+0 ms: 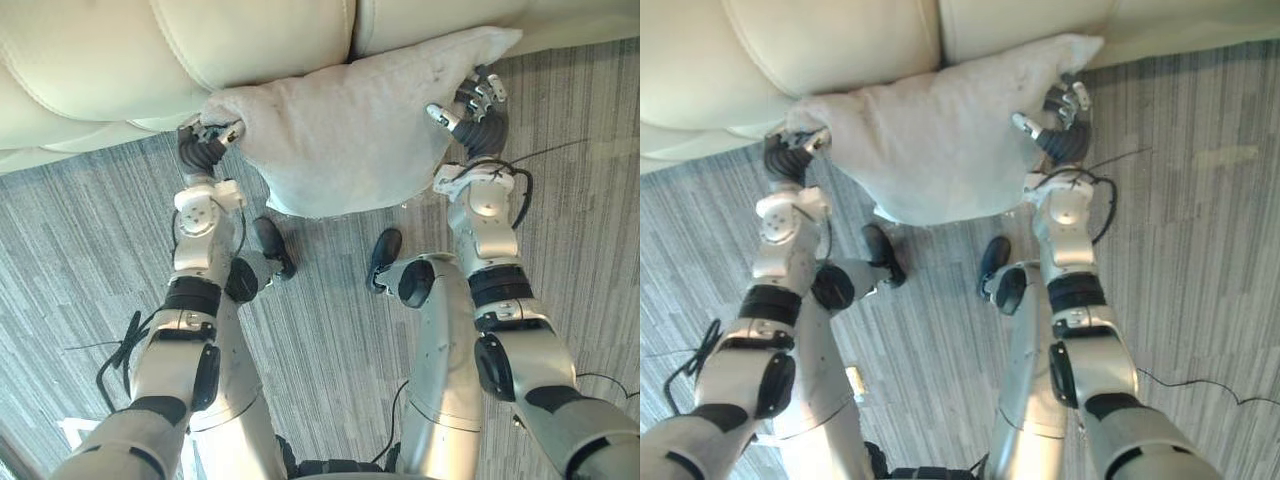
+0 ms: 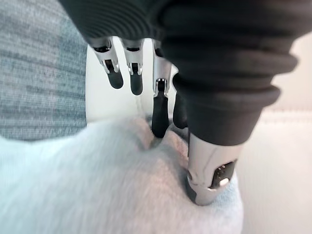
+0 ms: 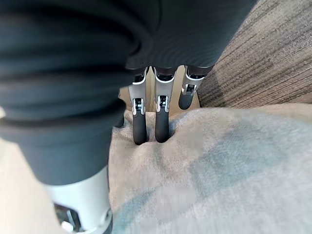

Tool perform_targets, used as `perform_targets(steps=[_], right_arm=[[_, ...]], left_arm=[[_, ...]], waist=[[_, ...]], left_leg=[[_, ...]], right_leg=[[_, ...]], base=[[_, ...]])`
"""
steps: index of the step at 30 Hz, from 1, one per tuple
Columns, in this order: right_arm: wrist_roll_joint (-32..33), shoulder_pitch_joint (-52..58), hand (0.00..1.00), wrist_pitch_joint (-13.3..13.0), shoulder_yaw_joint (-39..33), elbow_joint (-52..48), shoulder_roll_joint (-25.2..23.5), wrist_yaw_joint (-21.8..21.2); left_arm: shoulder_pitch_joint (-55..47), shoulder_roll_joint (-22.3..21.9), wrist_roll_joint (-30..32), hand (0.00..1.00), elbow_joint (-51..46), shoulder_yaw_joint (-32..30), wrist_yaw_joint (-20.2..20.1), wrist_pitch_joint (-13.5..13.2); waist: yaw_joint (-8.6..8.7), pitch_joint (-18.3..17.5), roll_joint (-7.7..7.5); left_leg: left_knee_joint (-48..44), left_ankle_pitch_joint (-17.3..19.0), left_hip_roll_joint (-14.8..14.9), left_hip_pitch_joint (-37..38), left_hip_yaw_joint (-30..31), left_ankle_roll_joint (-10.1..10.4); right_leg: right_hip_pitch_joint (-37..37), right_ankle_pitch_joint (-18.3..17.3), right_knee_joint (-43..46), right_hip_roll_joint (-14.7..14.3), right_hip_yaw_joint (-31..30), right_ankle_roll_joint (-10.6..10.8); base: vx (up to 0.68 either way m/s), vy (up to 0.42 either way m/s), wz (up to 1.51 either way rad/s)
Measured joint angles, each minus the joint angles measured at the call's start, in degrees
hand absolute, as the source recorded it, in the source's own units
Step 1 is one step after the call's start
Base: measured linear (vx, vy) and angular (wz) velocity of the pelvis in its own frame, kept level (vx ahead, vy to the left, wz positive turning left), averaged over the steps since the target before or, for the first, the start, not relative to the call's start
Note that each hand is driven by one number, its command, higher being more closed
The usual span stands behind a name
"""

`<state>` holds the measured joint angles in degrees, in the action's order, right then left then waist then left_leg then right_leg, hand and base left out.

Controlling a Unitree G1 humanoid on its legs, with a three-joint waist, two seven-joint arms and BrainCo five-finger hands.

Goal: Pick up cushions and gather them together orderly.

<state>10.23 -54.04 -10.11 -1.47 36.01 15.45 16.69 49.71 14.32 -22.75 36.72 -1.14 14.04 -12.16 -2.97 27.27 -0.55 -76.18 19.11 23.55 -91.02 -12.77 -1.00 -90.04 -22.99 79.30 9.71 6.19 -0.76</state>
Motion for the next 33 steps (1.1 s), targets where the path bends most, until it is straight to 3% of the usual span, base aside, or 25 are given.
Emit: perform_targets(steps=[3, 4, 14, 19, 25, 28, 33], right_arm=[[0.34, -1.64, 0.00, 0.28, 0.41, 1.04, -2.19, 1.29], [1.18, -2.05, 1.00, 0.53, 1.21, 1.04, -3.01, 2.06], [5.40, -1.53, 1.00, 1.74, 1.38, -0.57, -4.07, 4.74], [7.76, 1.69, 1.00, 1.51, 1.28, -6.20, -4.18, 4.72], [9.98, 10.02, 1.00, -1.20, -1.10, -12.91, -4.95, 4.63], [10.21, 17.44, 1.00, -3.46, -1.39, -14.83, -7.23, 4.44], [10.13, 29.09, 1.00, -3.92, -1.17, -19.51, -9.47, 4.12]], left_arm=[[1.76, -3.18, -0.01, 0.00, -0.06, 3.29, 1.96, -0.07], [2.26, -4.21, 0.00, 1.00, -0.10, 4.26, 2.68, -0.07], [1.60, -4.80, -0.01, 1.00, -1.63, 6.79, 8.40, 1.47], [-0.88, -4.80, -0.03, 1.00, -5.69, 7.38, 8.58, 1.48], [-5.42, -6.59, -0.47, 1.00, -13.26, 10.82, 8.58, 1.34], [-10.46, -7.75, -1.05, 1.00, -17.35, 13.19, 8.57, -0.12], [-17.75, -9.03, -1.16, 1.00, -24.24, 17.73, 8.55, -1.44]], waist=[[0.13, -0.03, -0.04], [0.21, -0.05, -0.08], [1.65, -0.24, -0.41], [2.02, -0.25, -0.42], [2.53, -0.47, -0.77], [3.01, -5.33, -2.28], [2.98, -5.41, -2.46]], left_leg=[[0.04, -0.13, -0.23, -0.07, -0.07, 0.10], [0.01, -0.23, -0.41, 0.02, -0.16, -0.06], [1.91, -0.28, -0.90, 5.31, -1.61, -0.31], [4.18, -0.63, -0.31, 9.09, -1.78, 0.27], [10.08, -1.24, -0.53, 18.49, -2.53, 1.28], [14.75, -2.28, -1.21, 22.17, -3.59, 2.12], [20.98, -3.20, -2.90, 35.06, -4.38, 3.30]], right_leg=[[0.06, 0.62, -0.45, -0.05, -0.10, -0.39], [0.14, 0.70, -0.51, -0.02, -0.26, -0.33], [4.46, 1.88, -2.91, -0.71, -1.56, 0.37], [8.50, 2.58, -5.92, -1.47, -0.85, 0.33], [18.59, 3.70, -12.90, -2.15, 0.51, 0.19], [21.93, 4.74, -17.56, -2.65, 0.65, 0.17], [34.83, 5.10, -23.75, -2.75, 1.48, 0.32]], base=[[0.00, 0.000, 0.00], [0.00, 0.000, 0.00], [-0.02, -0.002, -0.03], [-0.01, -0.012, -0.09], [0.00, -0.008, -0.03], [0.04, -0.028, -0.04], [0.06, -0.044, 0.04]])
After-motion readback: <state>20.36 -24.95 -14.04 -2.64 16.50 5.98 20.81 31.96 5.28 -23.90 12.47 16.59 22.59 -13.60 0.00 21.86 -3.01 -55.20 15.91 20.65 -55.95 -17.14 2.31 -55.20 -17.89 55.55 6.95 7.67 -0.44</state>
